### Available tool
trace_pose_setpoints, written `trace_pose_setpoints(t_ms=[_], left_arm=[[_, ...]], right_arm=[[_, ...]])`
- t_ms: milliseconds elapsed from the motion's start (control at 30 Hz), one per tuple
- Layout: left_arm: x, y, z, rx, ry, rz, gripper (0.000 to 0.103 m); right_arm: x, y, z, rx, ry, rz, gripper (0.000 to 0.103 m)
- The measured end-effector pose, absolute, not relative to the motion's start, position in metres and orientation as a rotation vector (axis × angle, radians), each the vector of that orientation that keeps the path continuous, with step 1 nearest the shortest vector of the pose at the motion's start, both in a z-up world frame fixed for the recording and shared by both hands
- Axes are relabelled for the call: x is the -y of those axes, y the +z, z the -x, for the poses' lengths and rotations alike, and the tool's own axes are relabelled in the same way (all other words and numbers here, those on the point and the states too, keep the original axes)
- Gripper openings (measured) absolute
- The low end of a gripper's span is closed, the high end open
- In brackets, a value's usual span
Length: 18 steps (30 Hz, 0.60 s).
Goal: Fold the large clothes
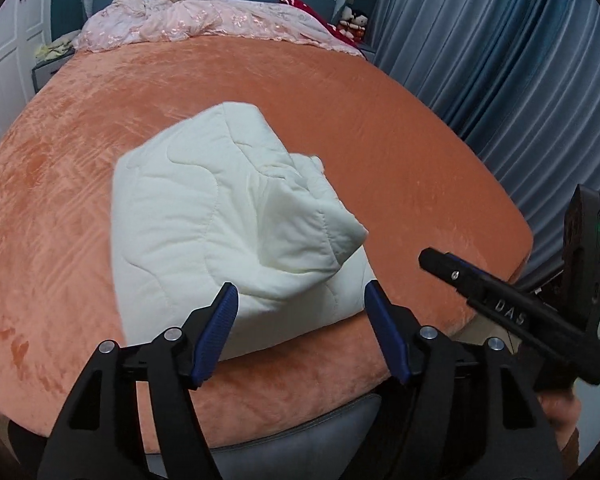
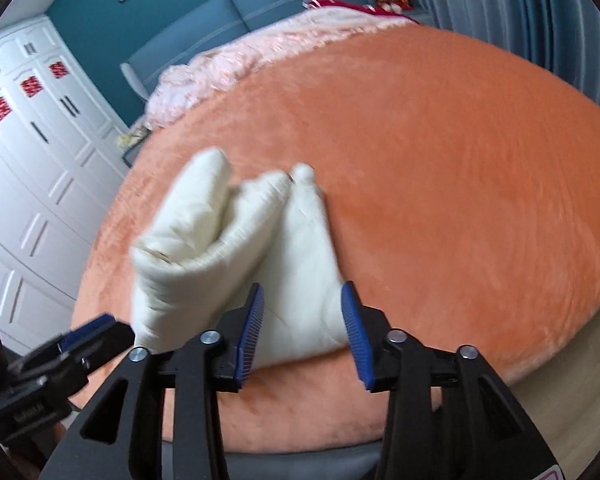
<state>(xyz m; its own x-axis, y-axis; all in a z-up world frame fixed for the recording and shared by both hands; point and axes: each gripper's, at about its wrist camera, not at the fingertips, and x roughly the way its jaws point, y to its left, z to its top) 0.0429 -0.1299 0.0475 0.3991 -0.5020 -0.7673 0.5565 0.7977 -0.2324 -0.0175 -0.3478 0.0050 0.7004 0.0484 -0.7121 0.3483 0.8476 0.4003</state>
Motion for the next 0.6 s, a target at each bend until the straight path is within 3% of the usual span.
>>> trace_pose_setpoints(t_ms=[67,367,400,467,600], left_arm=[[0.112,0.056,-0.050,-0.938,-0.606,-0.038,0.064],[0.070,0.031,-0.106,-1.017,-0.351,-0.007,0.063],[0.069,0.028,-0.110,-1.025,-0.344,-0.002,0.063],[0.068,0.024,-0.114,-1.038,-0.339,0.003,0.063],[0.078,0.022,-0.113,-1.040,-0.349,-0.023,0.063]], right_arm=[[0.341,0.018,0.006,-0.768,-0.134,-0.535,0.057],[0.294,0.023,-0.066,-0.893,-0.006,-0.447,0.058],[0.290,0.018,-0.074,-0.923,-0.006,-0.433,0.055],[0.281,0.013,-0.081,-0.960,-0.007,-0.405,0.025],[0.296,0.011,-0.070,-0.960,-0.026,-0.395,0.017]])
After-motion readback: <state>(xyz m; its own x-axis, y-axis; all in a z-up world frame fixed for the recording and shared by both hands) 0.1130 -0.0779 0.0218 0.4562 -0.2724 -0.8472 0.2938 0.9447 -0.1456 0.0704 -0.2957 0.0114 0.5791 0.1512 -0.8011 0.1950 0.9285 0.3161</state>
